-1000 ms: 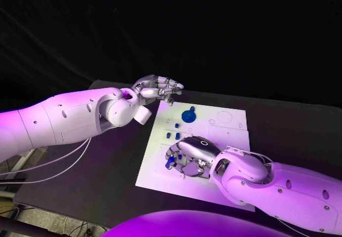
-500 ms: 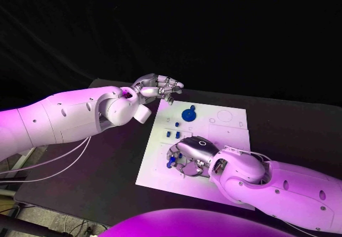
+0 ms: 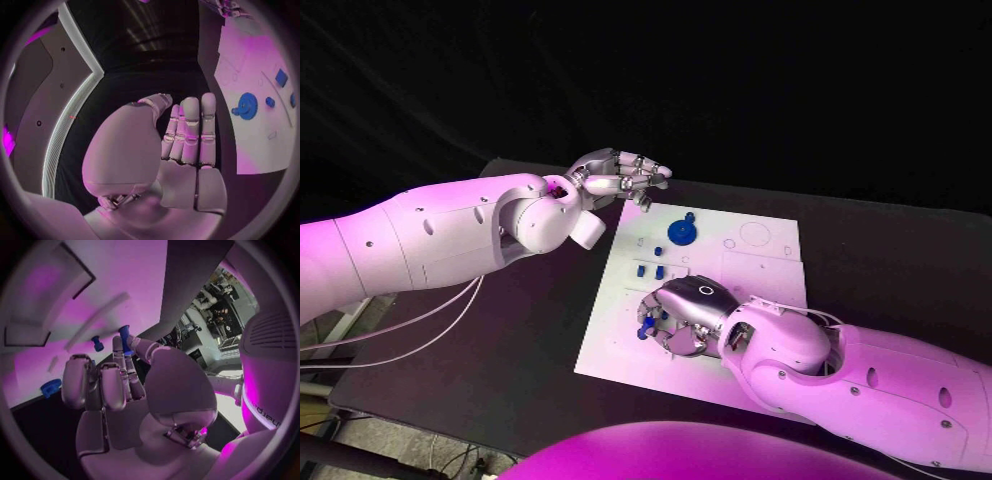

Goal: Assemble the parts on the task board

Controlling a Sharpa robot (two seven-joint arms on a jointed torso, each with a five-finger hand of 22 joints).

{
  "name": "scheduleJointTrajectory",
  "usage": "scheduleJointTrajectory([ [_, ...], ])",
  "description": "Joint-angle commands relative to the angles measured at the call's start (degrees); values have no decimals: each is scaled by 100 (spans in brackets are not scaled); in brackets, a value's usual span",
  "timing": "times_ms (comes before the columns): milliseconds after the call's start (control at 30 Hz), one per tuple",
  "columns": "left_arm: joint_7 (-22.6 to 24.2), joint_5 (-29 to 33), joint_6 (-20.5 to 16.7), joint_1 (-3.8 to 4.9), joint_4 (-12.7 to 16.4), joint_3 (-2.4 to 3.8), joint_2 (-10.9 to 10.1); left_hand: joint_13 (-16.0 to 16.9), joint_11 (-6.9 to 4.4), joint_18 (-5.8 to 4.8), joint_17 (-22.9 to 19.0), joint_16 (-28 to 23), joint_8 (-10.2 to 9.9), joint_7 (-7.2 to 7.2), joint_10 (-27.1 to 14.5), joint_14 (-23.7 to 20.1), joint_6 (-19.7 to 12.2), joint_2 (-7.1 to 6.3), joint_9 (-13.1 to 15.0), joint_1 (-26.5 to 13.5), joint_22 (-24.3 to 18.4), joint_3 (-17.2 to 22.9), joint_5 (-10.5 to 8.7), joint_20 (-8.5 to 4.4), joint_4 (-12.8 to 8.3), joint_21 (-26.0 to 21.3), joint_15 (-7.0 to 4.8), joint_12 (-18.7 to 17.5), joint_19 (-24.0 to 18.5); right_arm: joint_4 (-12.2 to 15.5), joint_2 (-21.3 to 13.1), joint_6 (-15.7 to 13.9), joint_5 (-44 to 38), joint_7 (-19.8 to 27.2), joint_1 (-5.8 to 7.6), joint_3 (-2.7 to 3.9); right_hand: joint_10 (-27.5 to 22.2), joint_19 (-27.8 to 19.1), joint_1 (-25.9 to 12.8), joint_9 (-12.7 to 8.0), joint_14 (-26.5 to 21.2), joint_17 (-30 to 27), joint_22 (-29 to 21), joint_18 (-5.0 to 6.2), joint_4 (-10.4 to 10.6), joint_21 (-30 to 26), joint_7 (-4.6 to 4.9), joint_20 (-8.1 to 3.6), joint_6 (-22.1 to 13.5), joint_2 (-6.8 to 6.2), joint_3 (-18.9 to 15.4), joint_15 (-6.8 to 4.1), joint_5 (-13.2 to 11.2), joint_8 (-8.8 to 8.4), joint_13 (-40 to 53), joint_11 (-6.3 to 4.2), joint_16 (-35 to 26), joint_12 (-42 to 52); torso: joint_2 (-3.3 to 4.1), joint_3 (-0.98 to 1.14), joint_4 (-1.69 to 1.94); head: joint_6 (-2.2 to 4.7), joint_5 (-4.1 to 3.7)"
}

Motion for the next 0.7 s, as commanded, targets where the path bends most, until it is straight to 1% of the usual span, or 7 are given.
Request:
scheduleJointTrajectory([
  [33,17,-4,109,3,17,3,2,-9,15,80,-9,-24,-21,-11,-23,-19,-44,37,-10,12,-8,-9,-5,-2,-32,-33,36,-18,23,5,25,89,-227,-171,-12,-1,51,36,-10,293,132,4,483,-50,-35,28,-8,-4,49,-53,-4,-18,31,186,7,7,38,24,-2,0,0,-2,3],
  [167,13,-4,120,3,19,3,0,-9,15,80,-9,-24,-21,-11,-23,-19,-44,37,-10,12,-8,-9,-5,-2,-32,-33,36,-18,23,-1,67,162,-311,-182,-23,-4,51,25,-23,297,131,-1,473,-45,-46,10,-8,-4,39,-87,-15,-20,35,187,15,8,37,28,1,1,2,-4,5],
  [367,3,-4,134,4,23,3,-4,-9,15,80,-9,-24,-21,-11,-23,-19,-44,37,-10,12,-8,-9,-5,-2,-32,-33,36,-18,23,-2,122,307,-394,-181,-37,-12,21,-1,-126,283,117,-45,457,-36,-49,-35,3,-1,-46,-251,-91,-12,90,148,46,18,21,32,3,2,3,-15,5],
  [433,1,-4,135,4,24,3,-6,-9,15,80,-9,-24,-21,-11,-23,-19,-44,37,-10,12,-8,-9,-5,-2,-32,-33,36,-18,23,-2,135,345,-408,-176,-39,-14,21,-10,-171,262,113,-53,452,-33,-49,-51,17,3,-116,-337,-134,-8,158,102,68,23,17,48,-1,-1,1,-19,7],
  [533,0,-4,137,4,24,3,-8,-9,15,80,-9,-24,-21,-11,-23,-19,-44,37,-10,12,-8,-9,-5,-2,-32,-33,36,-18,23,-1,138,378,-418,-171,-41,-17,-7,-21,-267,212,110,-53,450,-30,-35,-72,46,14,-269,-509,-242,9,283,-8,114,42,17,87,-2,-1,1,-22,8],
  [667,-1,-4,139,4,24,3,-10,-9,15,80,-9,-24,-21,-11,-23,-19,-44,37,-10,12,-8,-9,-5,-2,-32,-33,36,-18,23,7,133,365,-424,-171,-43,-19,-53,-29,-354,147,109,-50,448,-26,-3,-94,55,25,-479,-662,-376,16,291,-160,167,49,19,139,-3,-1,1,-23,8],
  [700,-2,-4,140,4,24,3,-10,-9,15,80,-9,-24,-21,-11,-23,-19,-44,37,-10,12,-8,-9,-5,-2,-32,-33,36,-18,23,9,131,348,-424,-173,-43,-19,-75,-32,-363,121,107,-56,447,-23,4,-103,47,20,-578,-704,-427,0,280,-224,194,27,17,168,-4,0,0,-22,9],
])
